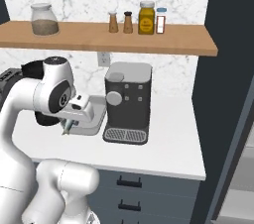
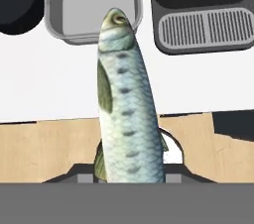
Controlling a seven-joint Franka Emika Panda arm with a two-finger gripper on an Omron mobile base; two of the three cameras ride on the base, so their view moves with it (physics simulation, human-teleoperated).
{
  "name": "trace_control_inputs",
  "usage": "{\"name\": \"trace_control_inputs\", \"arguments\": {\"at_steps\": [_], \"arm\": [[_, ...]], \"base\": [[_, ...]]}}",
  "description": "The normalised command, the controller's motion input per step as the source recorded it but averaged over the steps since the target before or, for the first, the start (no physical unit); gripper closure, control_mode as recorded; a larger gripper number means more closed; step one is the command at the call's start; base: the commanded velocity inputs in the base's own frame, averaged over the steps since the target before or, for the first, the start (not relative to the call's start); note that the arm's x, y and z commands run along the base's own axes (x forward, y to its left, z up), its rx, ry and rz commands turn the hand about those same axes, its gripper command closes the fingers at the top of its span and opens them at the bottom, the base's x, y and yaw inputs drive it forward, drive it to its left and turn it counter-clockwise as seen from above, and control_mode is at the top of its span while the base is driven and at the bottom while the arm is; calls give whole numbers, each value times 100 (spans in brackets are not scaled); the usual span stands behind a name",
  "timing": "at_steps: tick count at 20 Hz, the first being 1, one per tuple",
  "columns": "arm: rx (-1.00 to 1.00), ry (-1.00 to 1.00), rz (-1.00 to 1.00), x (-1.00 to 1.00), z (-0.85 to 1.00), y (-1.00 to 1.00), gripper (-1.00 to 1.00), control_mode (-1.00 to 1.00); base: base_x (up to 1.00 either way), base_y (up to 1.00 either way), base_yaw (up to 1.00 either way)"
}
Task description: Place one broccoli and one fish in each tupperware on the nearby counter, to pack two identical lunches.
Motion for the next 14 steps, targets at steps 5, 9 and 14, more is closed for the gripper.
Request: {"name": "trace_control_inputs", "arguments": {"at_steps": [5, 9, 14], "arm": [[0, 5, 0, 80, -49, 56, 100, -100], [0, 1, -2, 100, -59, 44, 100, -100], [0, 9, -11, 100, -8, 31, 100, -100]], "base": [[0, 0, 0], [0, 0, 0], [0, 0, 0]]}}
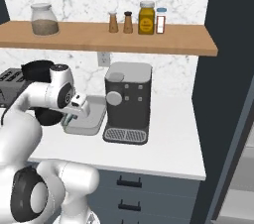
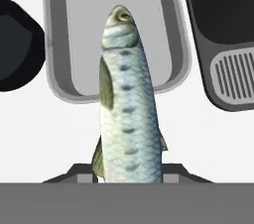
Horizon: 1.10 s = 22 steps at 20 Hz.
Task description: Place one broccoli and one fish in each tupperware on the nearby counter, to pack two identical lunches.
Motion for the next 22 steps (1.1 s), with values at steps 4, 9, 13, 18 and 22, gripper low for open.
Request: {"name": "trace_control_inputs", "arguments": {"at_steps": [4, 9, 13, 18, 22], "arm": [[0, 29, -15, 100, 16, 23, 100, -100], [0, 37, -1, 66, -16, 0, 100, -100], [0, 13, 3, 5, -67, 0, 100, -100], [0, 0, 7, 7, -83, 25, 100, -100], [0, 0, 14, 41, -40, 30, 100, -100]], "base": [[0, 0, 0], [0, 0, 0], [0, 0, 0], [0, 0, 0], [0, 0, 0]]}}
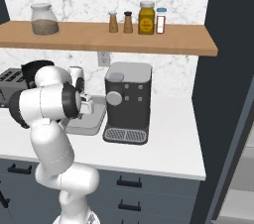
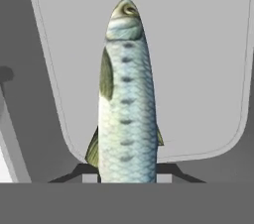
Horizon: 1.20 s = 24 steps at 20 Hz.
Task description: Place one broccoli and one fish in each tupperware on the nearby counter, to pack two identical lunches.
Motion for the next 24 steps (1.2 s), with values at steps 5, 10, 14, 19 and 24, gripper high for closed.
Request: {"name": "trace_control_inputs", "arguments": {"at_steps": [5, 10, 14, 19, 24], "arm": [[0, 0, 14, 62, -18, 3, 100, -100], [0, 0, 11, 35, -12, 0, 100, -100], [2, -3, 9, 28, -18, -2, 100, -100], [10, -5, 9, 31, -12, -3, 100, -100], [13, 0, 8, 16, 0, 4, 100, -100]], "base": [[0, 0, 0], [0, 0, 0], [0, 0, 0], [0, 0, 0], [0, 0, 0]]}}
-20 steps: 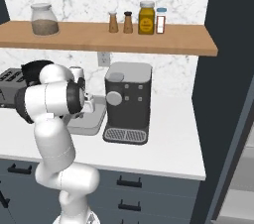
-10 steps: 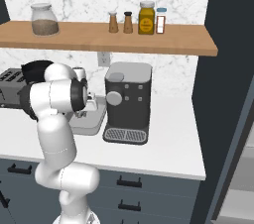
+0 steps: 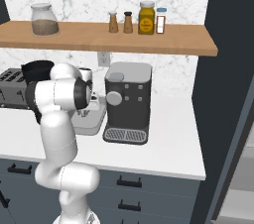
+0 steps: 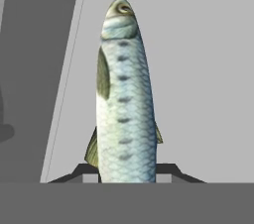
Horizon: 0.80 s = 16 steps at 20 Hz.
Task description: Place one broccoli and one fish in each tupperware on the nearby counter, to pack two identical lunches.
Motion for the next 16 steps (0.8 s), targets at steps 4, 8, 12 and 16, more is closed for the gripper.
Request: {"name": "trace_control_inputs", "arguments": {"at_steps": [4, 8, 12, 16], "arm": [[0, 0, 0, 0, 0, 1, 100, -100], [0, 0, 0, 0, 0, 18, -100, -100], [0, 2, 0, 0, 8, 6, -100, -100], [-2, 4, -3, -5, 4, 0, -100, -100]], "base": [[0, 0, 0], [0, 0, 0], [0, 0, 0], [0, 0, 0]]}}
